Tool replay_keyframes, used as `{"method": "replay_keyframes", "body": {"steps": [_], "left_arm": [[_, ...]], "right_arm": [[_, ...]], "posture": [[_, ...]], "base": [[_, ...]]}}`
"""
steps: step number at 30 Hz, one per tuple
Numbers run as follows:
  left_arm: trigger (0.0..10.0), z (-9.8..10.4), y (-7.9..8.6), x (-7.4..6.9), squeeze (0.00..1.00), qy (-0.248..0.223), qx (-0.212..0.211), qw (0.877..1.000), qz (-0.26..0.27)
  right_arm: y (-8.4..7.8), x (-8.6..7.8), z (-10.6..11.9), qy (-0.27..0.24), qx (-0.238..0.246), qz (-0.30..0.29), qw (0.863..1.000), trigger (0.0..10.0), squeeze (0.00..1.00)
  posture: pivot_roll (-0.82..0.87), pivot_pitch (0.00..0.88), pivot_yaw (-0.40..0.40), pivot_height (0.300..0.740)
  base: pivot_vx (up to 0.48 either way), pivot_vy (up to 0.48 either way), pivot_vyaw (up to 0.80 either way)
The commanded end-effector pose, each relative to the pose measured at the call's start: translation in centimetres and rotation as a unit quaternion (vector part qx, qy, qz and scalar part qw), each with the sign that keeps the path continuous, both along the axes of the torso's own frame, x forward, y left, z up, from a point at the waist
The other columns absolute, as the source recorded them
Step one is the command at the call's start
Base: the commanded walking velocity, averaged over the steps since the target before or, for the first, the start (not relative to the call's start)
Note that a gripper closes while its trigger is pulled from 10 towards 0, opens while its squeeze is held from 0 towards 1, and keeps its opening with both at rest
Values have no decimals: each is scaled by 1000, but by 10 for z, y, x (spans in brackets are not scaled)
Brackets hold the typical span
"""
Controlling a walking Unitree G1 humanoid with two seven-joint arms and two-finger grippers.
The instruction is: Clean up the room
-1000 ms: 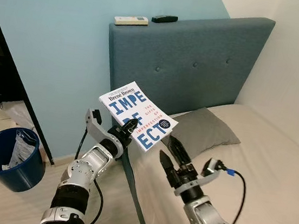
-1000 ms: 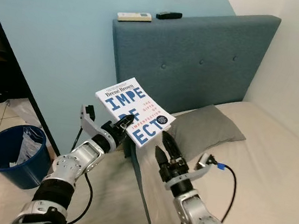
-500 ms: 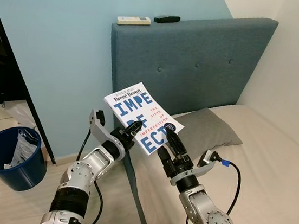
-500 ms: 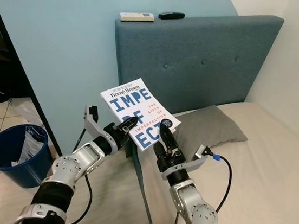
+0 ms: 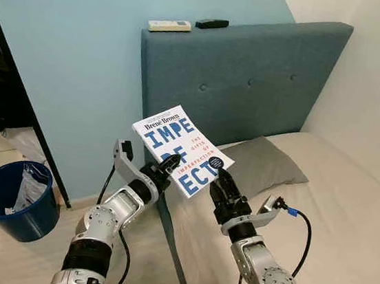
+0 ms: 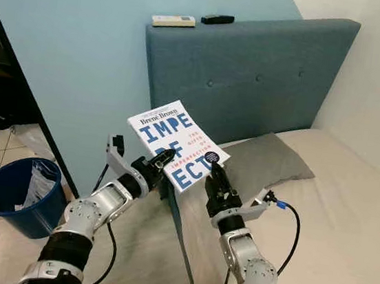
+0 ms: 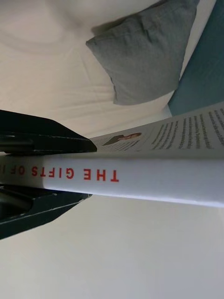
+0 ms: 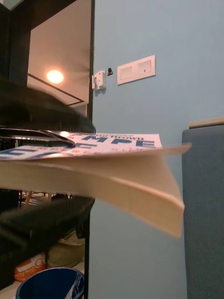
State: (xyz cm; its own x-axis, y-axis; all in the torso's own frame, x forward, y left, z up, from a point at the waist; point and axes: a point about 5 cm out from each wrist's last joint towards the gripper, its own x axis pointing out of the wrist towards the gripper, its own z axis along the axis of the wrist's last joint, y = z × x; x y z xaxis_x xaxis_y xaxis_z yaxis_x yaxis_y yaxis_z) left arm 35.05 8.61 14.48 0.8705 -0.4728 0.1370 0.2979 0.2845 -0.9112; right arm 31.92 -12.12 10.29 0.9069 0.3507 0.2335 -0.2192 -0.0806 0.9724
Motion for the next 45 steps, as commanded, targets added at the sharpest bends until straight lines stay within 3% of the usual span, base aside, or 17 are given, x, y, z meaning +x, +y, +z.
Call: {"method": "replay_keyframes", "body": {"steps": [1, 15, 16, 17, 26, 27, 28, 29, 30, 33, 34, 45], "left_arm": [[10000, 1, -10, -4, 0, -5, -20, 1000, -13], [10000, 2, -17, -6, 0, -9, -8, 999, -34], [10000, 2, -17, -6, 0, -10, -7, 999, -35], [10000, 2, -18, -6, 0, -11, -6, 999, -38], [10000, 2, -26, -11, 0, -17, 0, 998, -61], [10000, 2, -27, -12, 0, -18, 2, 998, -66], [10000, 2, -28, -13, 0, -20, 3, 997, -68], [10000, 2, -28, -13, 0, -20, 3, 997, -68], [10000, 1, -28, -13, 0, -20, 3, 997, -69], [10000, 1, -28, -13, 0, -18, 2, 998, -66], [10000, 1, -26, -12, 0, -18, 3, 998, -63], [10000, 0, -22, -12, 0, -15, 1, 998, -54]], "right_arm": [[8, -1, 0, 0, 15, 9, 1000, 0, 0], [15, -1, 3, -16, 16, 35, 999, 0, 0], [15, -1, 3, -17, 12, 35, 999, 6980, 1000], [15, -1, 3, -16, 7, 35, 999, 10000, 1000], [20, -1, 7, -31, 8, 50, 998, 10000, 1000], [21, -1, 7, -31, 4, 52, 998, 10000, 592], [21, -2, 7, -31, 1, 53, 998, 10000, 369], [21, -2, 7, -31, 1, 53, 998, 10000, 369], [22, -1, 6, -30, -2, 53, 998, 10000, 0], [21, 0, 5, -23, -3, 50, 998, 10000, 0], [19, 0, 4, -20, 5, 45, 999, 0, 0], [15, 2, 3, -17, 14, 29, 999, 0, 0]], "posture": [[26, 105, 51, 740], [28, 105, 52, 740], [28, 105, 52, 740], [28, 105, 52, 740], [30, 102, 51, 740], [30, 102, 51, 740], [29, 98, 49, 740], [29, 98, 49, 740], [29, 98, 49, 740], [30, 96, 47, 740], [30, 94, 44, 740], [27, 86, 44, 740]], "base": [[0, 0, 0], [0, 0, 0], [0, 0, 0], [0, 0, 0], [0, 0, 0], [0, 0, 0], [0, 0, 0], [0, 0, 0], [0, 0, 0], [0, 0, 0], [0, 0, 0], [0, 0, 0]]}}
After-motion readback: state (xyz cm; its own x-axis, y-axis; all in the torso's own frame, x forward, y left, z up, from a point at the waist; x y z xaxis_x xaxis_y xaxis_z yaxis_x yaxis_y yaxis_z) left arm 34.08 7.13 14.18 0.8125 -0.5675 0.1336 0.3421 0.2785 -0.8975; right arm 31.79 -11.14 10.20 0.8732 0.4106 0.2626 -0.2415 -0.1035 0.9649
